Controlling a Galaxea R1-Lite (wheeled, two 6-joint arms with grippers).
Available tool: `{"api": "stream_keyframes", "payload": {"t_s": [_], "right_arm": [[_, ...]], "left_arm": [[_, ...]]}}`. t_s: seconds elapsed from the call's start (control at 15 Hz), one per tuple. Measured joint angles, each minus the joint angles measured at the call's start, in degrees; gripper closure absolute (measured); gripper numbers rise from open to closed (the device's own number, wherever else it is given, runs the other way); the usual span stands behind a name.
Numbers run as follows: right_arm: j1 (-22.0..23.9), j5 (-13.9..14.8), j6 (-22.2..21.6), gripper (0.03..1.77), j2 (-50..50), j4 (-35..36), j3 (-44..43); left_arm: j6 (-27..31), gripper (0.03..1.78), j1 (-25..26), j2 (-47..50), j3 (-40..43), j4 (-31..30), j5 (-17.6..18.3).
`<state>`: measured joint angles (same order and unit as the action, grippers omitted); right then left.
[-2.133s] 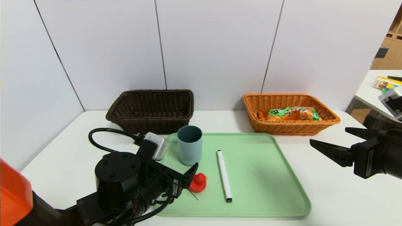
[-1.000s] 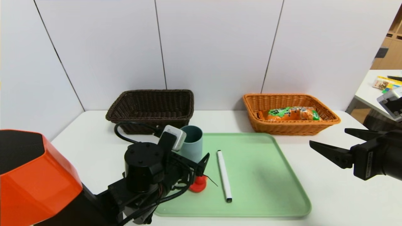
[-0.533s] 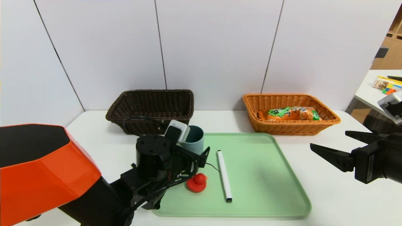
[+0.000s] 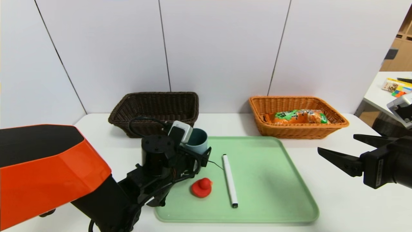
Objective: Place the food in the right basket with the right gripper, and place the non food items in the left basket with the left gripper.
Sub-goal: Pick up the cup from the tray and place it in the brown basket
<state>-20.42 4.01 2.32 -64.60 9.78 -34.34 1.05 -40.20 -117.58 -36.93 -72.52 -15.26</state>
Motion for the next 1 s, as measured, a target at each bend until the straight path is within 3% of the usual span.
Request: {"api": "stream_keyframes", "payload": {"t_s": [0.13,0.2,0.67,1.0], "right_arm": [[0.0,0.0,0.0,0.1,0.0,0.0,0.0],[0.0,0.0,0.0,0.1,-0.1,0.0,0.0],[-0.1,-0.2,0.6,0.1,-0.5,-0.2,0.1],[-0.5,0.3,0.6,0.1,-0.7,-0.1,0.5]], "left_arm": [[0.0,0.57,0.0,-0.2,-0.1,-0.1,0.0],[0.1,0.64,0.0,-0.2,-0.1,-0.1,0.0],[0.7,0.67,-1.4,2.8,0.7,0.2,-0.1],[2.6,0.67,-3.0,12.5,1.2,7.9,0.0]]}}
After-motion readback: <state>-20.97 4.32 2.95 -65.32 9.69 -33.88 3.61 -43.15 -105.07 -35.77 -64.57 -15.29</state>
